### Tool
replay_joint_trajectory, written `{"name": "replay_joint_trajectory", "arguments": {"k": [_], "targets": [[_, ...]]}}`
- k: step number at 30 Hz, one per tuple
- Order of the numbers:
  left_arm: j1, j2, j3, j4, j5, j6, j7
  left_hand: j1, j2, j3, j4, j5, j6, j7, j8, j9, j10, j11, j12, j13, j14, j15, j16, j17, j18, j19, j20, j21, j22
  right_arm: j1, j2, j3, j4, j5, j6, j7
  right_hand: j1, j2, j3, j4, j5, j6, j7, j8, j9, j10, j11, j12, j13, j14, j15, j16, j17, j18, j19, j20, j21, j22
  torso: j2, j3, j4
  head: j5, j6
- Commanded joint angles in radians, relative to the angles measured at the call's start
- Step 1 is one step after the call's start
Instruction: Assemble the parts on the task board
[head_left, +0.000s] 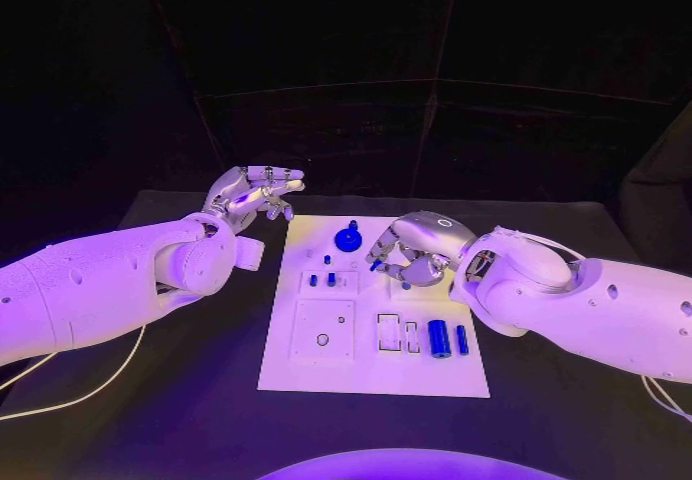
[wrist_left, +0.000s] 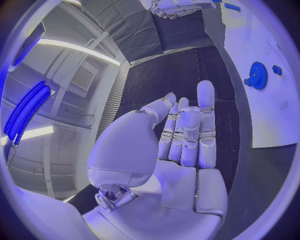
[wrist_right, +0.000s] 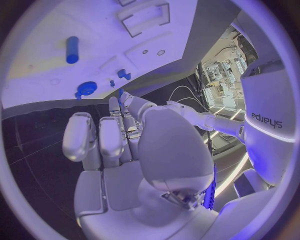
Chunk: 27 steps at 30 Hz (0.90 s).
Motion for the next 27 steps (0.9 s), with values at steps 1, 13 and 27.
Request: {"name": "replay_joint_trajectory", "arguments": {"k": [1,13,27], "targets": [[0.002,0.004,0.001,0.004,0.003,0.005,0.003,0.006,0.0,-0.001,-0.005,-0.003,0.001,0.002,0.003,-0.001,-0.002,0.002,0.003,-0.001,-0.006,0.002,-0.006,-0.001,0.006,-0.007,0.001,-0.006,-0.001,-0.006,0.033,-0.001,-0.002,0.004,0.053,0.007,-0.001,-0.008,0.008,0.0,0.006,-0.001,0.006,-0.006,-0.002,-0.004,0.006,-0.004,0.001,0.023,-0.001,0.004,-0.003,-0.011,0.006,0.002,0.004,-0.002,0.0,0.0,-0.0018,0.008,-0.003],[0.002,0.011,0.001,0.008,0.003,0.007,0.002,0.006,0.0,-0.001,-0.005,-0.003,0.001,0.002,0.003,-0.002,-0.003,0.002,0.003,-0.001,-0.007,0.002,-0.006,-0.001,0.006,-0.007,0.001,-0.006,-0.001,-0.07,0.138,-0.004,-0.074,-0.077,0.169,-0.044,-0.007,-0.009,0.009,0.001,0.006,-0.003,0.007,-0.006,-0.002,-0.005,0.008,-0.005,0.001,0.023,0.0,0.004,-0.003,-0.011,0.005,0.003,0.004,-0.002,0.001,0.0013,-0.0015,0.027,-0.017],[0.002,0.017,0.001,0.006,0.003,0.009,0.001,0.004,-0.002,-0.003,-0.005,-0.003,-0.001,0.004,0.002,-0.002,-0.005,0.003,0.003,-0.002,-0.008,0.003,-0.006,-0.003,0.006,-0.007,0.002,-0.007,-0.002,-0.094,0.185,-0.006,-0.103,-0.117,0.176,-0.056,-0.008,-0.01,0.009,0.001,0.006,-0.004,0.007,-0.007,-0.002,-0.005,0.008,-0.005,0.001,0.023,0.0,0.005,-0.003,-0.011,0.005,0.003,0.004,-0.001,0.001,0.0021,-0.0016,0.04,-0.031]]}}
